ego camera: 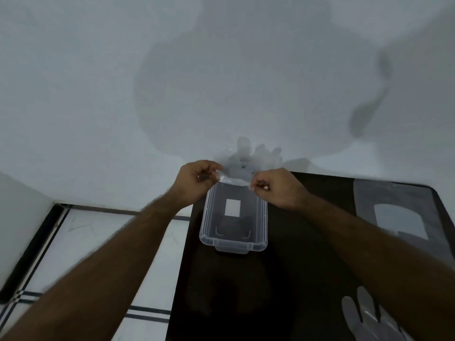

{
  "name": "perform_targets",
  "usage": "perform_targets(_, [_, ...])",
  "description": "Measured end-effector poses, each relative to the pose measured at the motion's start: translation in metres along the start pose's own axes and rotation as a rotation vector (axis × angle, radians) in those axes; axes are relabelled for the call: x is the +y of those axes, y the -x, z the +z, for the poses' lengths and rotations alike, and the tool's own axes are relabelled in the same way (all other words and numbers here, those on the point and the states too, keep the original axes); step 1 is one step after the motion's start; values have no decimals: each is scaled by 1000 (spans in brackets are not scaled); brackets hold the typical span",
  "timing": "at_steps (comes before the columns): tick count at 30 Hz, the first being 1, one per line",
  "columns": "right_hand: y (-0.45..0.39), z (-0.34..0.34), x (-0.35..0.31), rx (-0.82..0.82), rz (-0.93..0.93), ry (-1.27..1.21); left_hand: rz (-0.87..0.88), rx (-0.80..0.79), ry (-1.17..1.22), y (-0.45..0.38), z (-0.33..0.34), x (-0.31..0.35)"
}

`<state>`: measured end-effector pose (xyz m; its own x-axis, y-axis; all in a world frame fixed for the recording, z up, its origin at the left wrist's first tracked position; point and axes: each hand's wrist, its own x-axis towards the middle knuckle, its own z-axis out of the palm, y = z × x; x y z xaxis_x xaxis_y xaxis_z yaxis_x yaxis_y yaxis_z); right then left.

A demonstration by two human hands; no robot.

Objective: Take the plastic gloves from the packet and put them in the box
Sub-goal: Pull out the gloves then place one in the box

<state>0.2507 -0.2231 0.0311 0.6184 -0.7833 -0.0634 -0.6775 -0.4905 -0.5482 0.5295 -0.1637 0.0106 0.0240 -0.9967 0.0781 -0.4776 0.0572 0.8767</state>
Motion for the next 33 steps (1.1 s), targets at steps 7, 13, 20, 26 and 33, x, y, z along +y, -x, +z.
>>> perform_targets(7, [15,47,9,-195,-61,271,-1,-192,-263,24,16,-39])
perform_targets(13, [27,70,2,-436,-135,499,143,-390,-554,44,28,-61])
perform_targets(20, [21,84,3,-631,-169,538,282,-650,-888,32,36,-58])
perform_targets(26, [-6,92,9,-488,-161,562,334,-819,-986,23,36,-49])
perform_targets(33, [-41,127,12,-534,-2,752,368,-792,-1244,4,55,-32])
